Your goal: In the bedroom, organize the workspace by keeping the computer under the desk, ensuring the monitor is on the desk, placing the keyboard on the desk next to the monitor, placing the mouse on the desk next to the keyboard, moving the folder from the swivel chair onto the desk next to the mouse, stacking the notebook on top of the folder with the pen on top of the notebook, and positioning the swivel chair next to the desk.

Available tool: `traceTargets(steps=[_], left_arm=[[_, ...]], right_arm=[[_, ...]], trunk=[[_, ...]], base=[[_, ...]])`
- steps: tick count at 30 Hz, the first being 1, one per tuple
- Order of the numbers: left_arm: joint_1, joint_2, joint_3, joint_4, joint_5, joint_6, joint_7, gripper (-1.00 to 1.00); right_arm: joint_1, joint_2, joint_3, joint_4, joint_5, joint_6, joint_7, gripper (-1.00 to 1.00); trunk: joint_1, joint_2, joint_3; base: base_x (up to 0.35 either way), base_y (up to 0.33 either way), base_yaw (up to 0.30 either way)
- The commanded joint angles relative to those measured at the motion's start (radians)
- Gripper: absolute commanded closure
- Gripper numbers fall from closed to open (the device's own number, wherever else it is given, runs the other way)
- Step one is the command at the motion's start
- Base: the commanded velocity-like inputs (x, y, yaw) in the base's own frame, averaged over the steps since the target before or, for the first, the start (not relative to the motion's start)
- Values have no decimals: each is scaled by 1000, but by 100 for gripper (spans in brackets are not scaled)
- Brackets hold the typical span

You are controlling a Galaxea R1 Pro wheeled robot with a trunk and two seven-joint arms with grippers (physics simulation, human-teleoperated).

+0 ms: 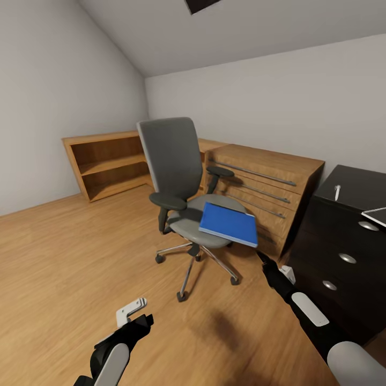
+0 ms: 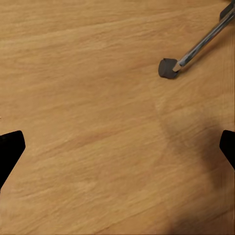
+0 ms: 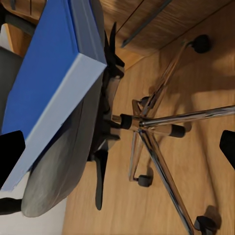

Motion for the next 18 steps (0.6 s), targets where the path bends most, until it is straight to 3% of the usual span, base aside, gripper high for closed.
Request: traceTargets(steps=[1, 18], left_arm=[[0, 0, -1, -1, 7, 2, 8, -100], [0, 0, 1, 10, 10, 4, 9, -100]], right_arm=[[-1, -1, 4, 0, -10, 1, 3, -100], [-1, -2, 4, -1, -9, 1, 23, -100]], trunk=[[0, 0, -1], [0, 0, -1]], base=[[205, 76, 0], [17, 5, 0]])
